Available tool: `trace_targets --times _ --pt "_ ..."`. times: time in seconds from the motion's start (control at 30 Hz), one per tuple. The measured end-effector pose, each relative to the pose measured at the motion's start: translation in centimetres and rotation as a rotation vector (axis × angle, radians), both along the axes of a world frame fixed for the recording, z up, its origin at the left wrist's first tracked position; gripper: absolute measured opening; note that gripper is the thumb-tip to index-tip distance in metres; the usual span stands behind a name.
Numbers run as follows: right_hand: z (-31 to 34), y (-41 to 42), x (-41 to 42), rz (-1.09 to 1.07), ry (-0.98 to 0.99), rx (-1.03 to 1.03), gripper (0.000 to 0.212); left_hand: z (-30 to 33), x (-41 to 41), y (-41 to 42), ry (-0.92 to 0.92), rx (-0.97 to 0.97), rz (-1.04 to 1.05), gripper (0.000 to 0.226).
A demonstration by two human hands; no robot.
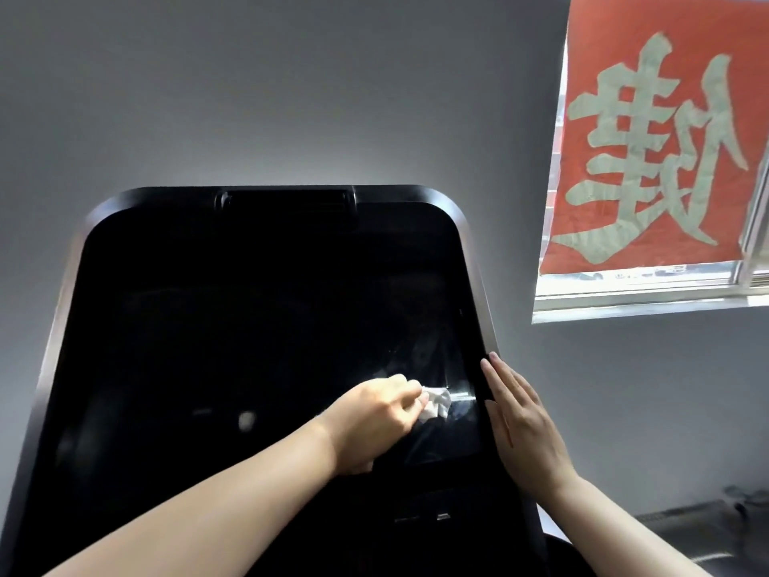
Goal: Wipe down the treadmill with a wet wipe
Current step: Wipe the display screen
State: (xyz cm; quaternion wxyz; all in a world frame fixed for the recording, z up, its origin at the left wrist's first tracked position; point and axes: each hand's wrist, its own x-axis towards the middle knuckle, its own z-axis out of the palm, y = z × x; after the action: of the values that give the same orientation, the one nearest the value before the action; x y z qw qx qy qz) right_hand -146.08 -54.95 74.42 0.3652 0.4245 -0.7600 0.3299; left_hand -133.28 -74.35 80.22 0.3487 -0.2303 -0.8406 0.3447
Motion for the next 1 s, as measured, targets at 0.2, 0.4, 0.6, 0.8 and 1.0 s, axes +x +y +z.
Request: trace_targets --times 0.2,0.4,0.6,0.8,1.0 --pt "-0.7 -0.3 0.0 0.075 -0.056 -0.053 0.056 3.9 -5.1 1.0 0.214 0.082 0.079 0.031" --pt "-0.9 -0.5 -0.2 0.094 -0.052 -0.072 0.054 8.4 -10.2 2.7 0.208 0.509 0.163 0.032" --pt "-1.0 -0.6 -0.3 0.116 -0.052 -0.103 0.048 9.7 -12.7 3.3 0.154 0.828 0.233 0.029" --pt "-1.1 -0.5 -0.5 0.121 -0.051 -0.094 0.051 3.3 -9.0 3.5 -0.018 0.612 -0.071 0.033" --pt "-1.4 -0.5 -0.8 0.136 -0.073 -0.088 0.052 3.1 -7.4 2.7 -0.037 0.201 -0.081 0.039"
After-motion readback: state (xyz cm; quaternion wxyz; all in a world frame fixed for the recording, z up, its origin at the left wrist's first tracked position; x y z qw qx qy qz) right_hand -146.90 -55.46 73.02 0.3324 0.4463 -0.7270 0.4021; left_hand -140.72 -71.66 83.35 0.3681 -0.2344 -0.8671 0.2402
